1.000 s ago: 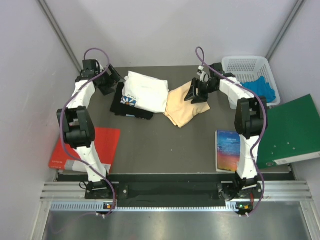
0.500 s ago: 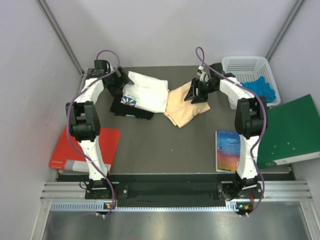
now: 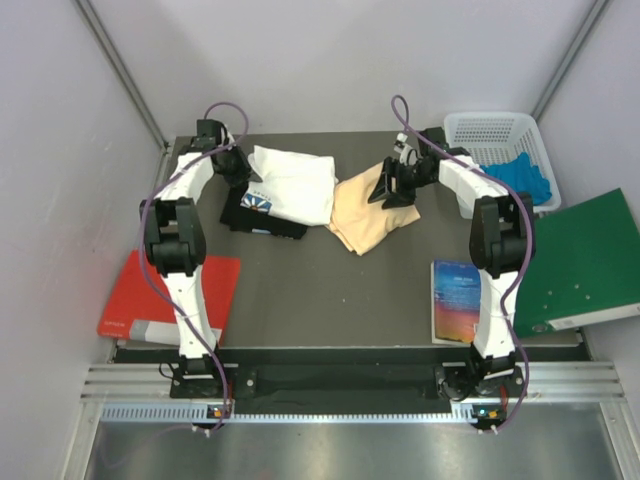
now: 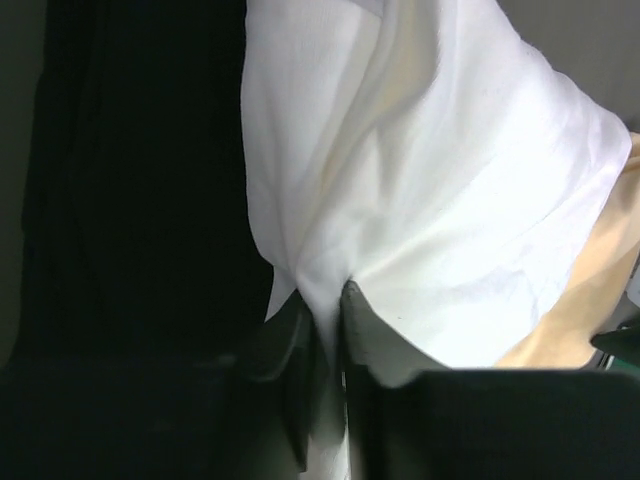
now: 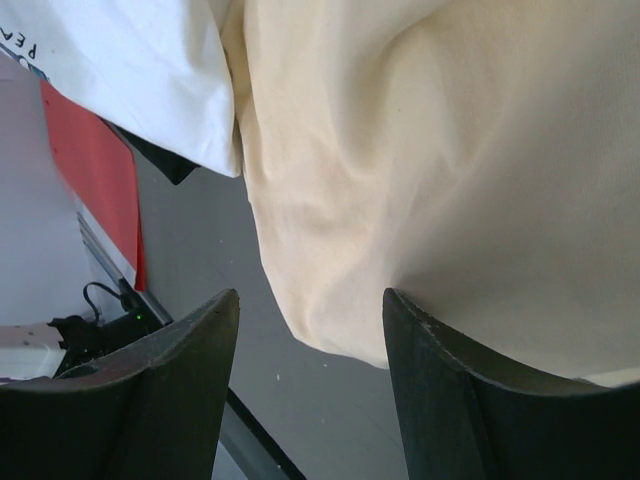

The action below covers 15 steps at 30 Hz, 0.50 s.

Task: Fold and stack the t-shirts
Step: Put the neatly folded tshirt into the corner of the board with the left arm

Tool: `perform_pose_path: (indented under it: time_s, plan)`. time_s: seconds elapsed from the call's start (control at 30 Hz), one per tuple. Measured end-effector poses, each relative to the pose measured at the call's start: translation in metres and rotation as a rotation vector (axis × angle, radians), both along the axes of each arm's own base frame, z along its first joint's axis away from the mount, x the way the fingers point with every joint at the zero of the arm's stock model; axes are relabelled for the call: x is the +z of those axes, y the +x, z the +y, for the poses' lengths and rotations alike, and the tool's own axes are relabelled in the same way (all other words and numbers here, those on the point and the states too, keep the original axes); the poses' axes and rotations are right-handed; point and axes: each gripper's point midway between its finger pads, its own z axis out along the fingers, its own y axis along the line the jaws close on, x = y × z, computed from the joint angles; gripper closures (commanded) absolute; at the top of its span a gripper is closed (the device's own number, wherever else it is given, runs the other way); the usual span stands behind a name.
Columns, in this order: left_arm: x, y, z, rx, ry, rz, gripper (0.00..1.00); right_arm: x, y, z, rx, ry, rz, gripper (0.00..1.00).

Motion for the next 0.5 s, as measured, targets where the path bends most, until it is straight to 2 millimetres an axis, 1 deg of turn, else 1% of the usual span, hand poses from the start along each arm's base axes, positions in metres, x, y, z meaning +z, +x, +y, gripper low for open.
perform_pose_path:
  time_s: [0.07, 0.2, 0.33, 0.5]
  plan:
    - [0.001, 0.002, -0.002, -0.012, -0.004, 0.000, 1.00, 0.000, 0.000, 0.001, -0.001, 0.001, -0.001, 0.40]
    - [0.011, 0.005, -0.008, -0.045, -0.019, -0.019, 1.00, 0.001, 0.001, 0.002, -0.005, 0.005, 0.000, 0.40]
    - [0.028, 0.011, -0.017, -0.077, -0.061, -0.059, 1.00, -0.002, 0.002, 0.003, -0.012, 0.009, 0.000, 0.40]
    - [0.050, 0.019, -0.029, -0.103, -0.127, -0.119, 1.00, -0.012, -0.006, 0.006, -0.014, 0.008, 0.031, 0.40]
